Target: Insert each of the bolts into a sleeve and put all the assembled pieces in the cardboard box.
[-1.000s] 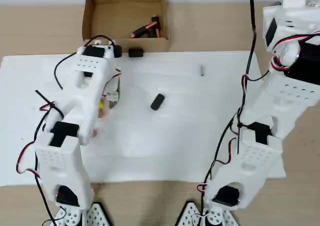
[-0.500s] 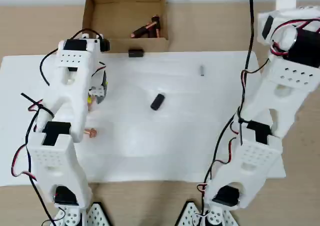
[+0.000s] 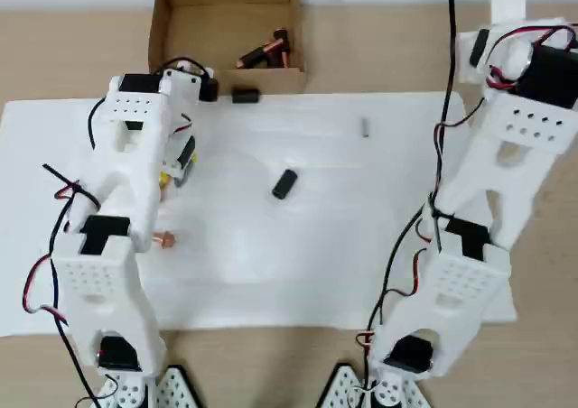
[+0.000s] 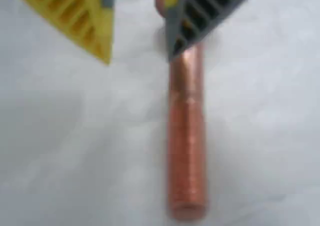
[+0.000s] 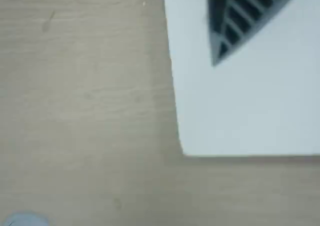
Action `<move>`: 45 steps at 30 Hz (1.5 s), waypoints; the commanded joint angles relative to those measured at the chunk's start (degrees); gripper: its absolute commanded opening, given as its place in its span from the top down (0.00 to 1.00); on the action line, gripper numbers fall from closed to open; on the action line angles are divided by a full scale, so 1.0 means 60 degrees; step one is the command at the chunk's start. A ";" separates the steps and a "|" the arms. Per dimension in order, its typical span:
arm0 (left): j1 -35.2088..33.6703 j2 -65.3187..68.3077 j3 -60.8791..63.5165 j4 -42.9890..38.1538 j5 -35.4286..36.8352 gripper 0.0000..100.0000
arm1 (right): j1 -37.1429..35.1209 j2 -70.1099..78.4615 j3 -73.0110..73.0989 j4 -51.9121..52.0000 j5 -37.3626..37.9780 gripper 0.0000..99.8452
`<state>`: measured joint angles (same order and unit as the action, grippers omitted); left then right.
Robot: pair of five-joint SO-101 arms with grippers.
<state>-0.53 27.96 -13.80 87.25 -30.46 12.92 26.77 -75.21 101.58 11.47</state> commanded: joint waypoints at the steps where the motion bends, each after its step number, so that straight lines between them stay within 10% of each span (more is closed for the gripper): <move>1: -0.0278 0.0330 -0.0454 -0.0073 -0.0264 0.92 | 0.0183 -0.0696 0.0374 0.0161 0.0000 0.64; 25: -0.1040 -0.1751 -0.2300 0.1128 -0.1978 0.91 | 0.0154 -0.0696 0.0857 0.0147 0.0000 0.64; 45: -0.1802 0.3333 -0.2916 0.1582 -0.3678 0.92 | 0.0183 -0.0696 0.0872 0.0161 0.0000 0.64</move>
<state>-10.37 44.40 -29.45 96.04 -52.18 12.92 26.77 -70.11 101.58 11.47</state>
